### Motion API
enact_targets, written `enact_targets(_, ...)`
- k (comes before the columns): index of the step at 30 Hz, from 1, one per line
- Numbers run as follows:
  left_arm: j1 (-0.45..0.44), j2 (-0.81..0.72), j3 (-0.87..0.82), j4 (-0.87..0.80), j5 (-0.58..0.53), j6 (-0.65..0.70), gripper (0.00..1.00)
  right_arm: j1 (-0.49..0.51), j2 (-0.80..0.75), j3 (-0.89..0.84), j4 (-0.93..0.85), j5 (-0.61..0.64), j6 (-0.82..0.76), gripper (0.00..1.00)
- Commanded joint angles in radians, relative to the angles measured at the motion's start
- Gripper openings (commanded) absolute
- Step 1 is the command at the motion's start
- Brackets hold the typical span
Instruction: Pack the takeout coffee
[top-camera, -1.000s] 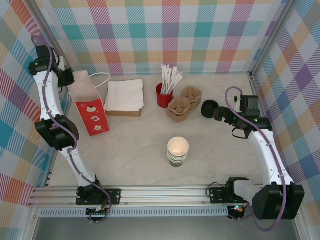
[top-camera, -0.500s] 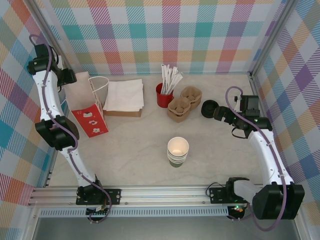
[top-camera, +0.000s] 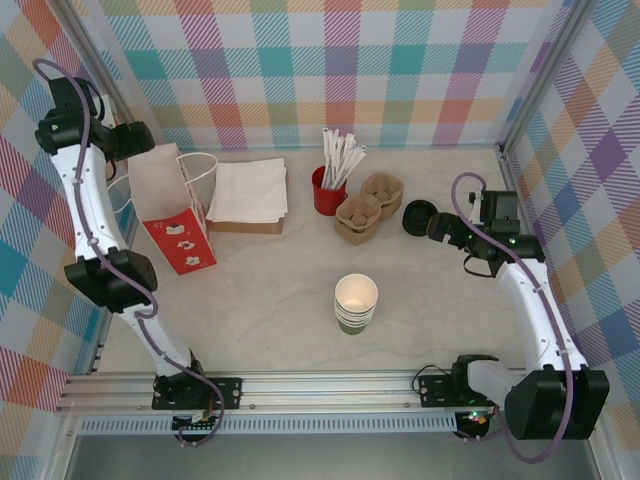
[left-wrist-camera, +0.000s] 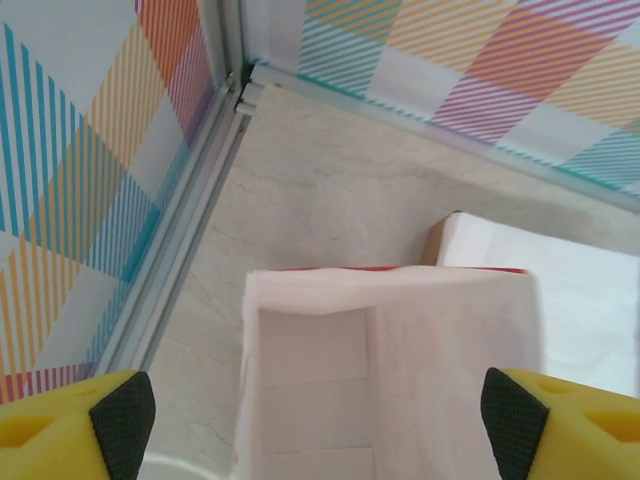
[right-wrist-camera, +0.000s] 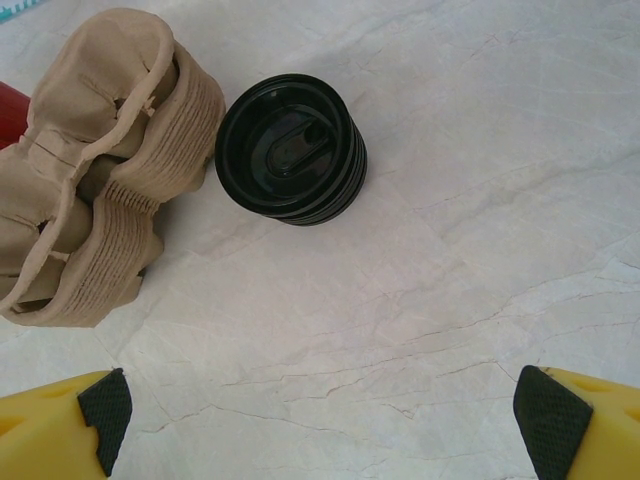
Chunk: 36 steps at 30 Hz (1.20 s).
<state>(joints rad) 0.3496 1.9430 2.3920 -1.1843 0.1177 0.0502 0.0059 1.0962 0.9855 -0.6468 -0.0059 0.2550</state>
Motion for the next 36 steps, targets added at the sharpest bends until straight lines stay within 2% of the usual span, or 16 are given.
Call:
enact_targets(1, 0.015, -0.097, -0.056, 0.011, 0.09, -0.062, 0.88, 0.002, -0.028, 0.015, -0.011, -0.017, 0.022, 1.0)
enact_targets(5, 0.01, -0.182, -0.183, 0.092, 0.164, -0.134, 0.88, 0.002, -0.034, 0.023, -0.032, -0.022, 0.026, 1.0)
enact_targets(11, -0.054, -0.23, -0.201, 0.069, 0.188, -0.174, 0.88, 0.002, -0.054, 0.025, -0.057, -0.027, 0.021, 1.0)
enact_targets(20, -0.245, -0.329, -0.242, 0.068, 0.099, -0.202, 0.88, 0.001, -0.06, 0.031, -0.094, -0.066, 0.013, 1.0)
enact_targets(28, -0.47, -0.424, -0.352, 0.097, 0.029, -0.243, 0.86, 0.003, -0.058, 0.05, -0.119, -0.105, 0.012, 1.0)
enact_targets(36, -0.71, -0.475, -0.519, 0.188, 0.07, -0.32, 0.83, 0.003, -0.057, 0.073, -0.136, -0.146, 0.029, 1.0)
